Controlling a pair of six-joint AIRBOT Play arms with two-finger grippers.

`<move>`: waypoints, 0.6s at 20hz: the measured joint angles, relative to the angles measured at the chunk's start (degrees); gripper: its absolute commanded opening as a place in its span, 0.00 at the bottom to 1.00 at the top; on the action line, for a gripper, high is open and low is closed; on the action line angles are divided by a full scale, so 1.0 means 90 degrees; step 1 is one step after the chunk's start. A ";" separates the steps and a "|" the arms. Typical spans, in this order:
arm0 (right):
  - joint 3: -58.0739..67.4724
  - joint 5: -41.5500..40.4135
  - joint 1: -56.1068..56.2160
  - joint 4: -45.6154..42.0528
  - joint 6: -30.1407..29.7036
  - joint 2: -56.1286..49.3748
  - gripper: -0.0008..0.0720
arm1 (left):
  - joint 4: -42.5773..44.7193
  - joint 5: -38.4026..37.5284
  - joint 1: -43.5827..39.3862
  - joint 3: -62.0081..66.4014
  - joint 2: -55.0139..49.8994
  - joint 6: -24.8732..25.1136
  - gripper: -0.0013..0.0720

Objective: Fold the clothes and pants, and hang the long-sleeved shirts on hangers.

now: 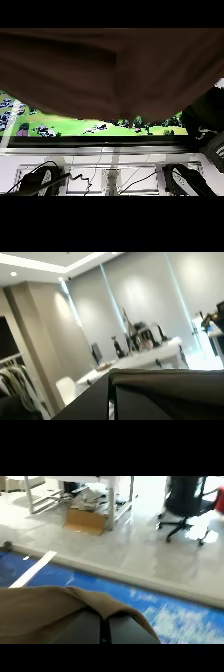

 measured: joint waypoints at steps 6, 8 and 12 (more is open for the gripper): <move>-0.1647 0.0413 0.0000 -0.0053 0.0228 -0.0602 0.03 | -0.0002 -0.2324 -0.0007 -0.0022 -0.1455 0.0607 0.03; -0.2249 0.0141 0.0000 -0.0041 0.0304 -0.1219 0.03 | -0.0019 -0.2664 -0.0092 -0.0024 -0.2344 0.0894 0.03; -0.2832 -0.1107 0.0000 0.0236 0.0474 -0.2752 0.03 | -0.0002 -0.2115 -0.0576 -0.0027 -0.4119 0.1464 0.03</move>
